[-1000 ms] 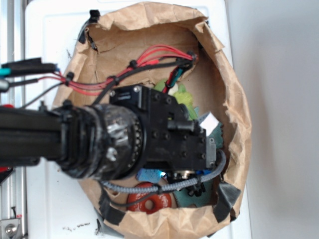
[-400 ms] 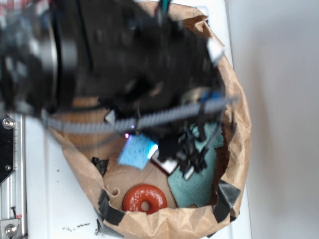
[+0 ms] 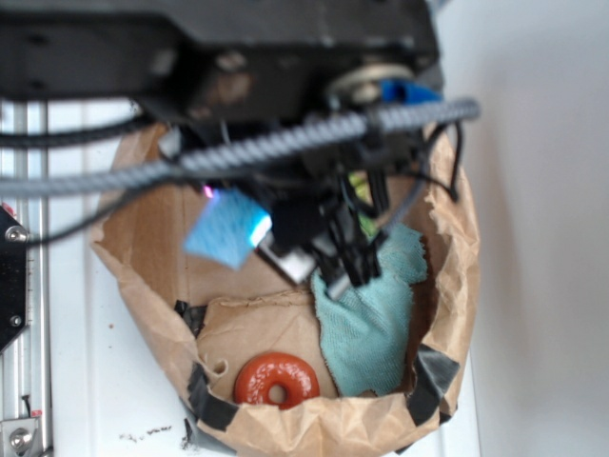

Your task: Grab the blue sponge.

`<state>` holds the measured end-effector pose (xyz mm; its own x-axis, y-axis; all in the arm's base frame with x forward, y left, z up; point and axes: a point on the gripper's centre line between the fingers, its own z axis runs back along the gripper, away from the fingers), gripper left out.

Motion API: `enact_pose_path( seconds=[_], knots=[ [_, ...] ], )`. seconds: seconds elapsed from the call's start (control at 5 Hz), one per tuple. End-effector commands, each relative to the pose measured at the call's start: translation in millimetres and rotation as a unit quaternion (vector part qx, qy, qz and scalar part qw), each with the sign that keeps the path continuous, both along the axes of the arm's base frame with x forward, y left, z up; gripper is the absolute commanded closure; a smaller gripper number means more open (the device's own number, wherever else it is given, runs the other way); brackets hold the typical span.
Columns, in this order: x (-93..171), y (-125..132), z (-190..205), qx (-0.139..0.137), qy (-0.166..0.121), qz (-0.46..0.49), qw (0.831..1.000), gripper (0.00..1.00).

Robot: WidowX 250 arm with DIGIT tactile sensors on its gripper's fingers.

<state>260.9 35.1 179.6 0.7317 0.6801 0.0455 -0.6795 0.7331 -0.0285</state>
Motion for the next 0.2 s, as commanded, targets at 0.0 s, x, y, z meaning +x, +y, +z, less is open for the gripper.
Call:
enact_pose_path(
  seconds=[0.0],
  knots=[
    [0.8, 10.6, 47.4, 0.059, -0.087, 0.023, 0.994, 1.00]
  ],
)
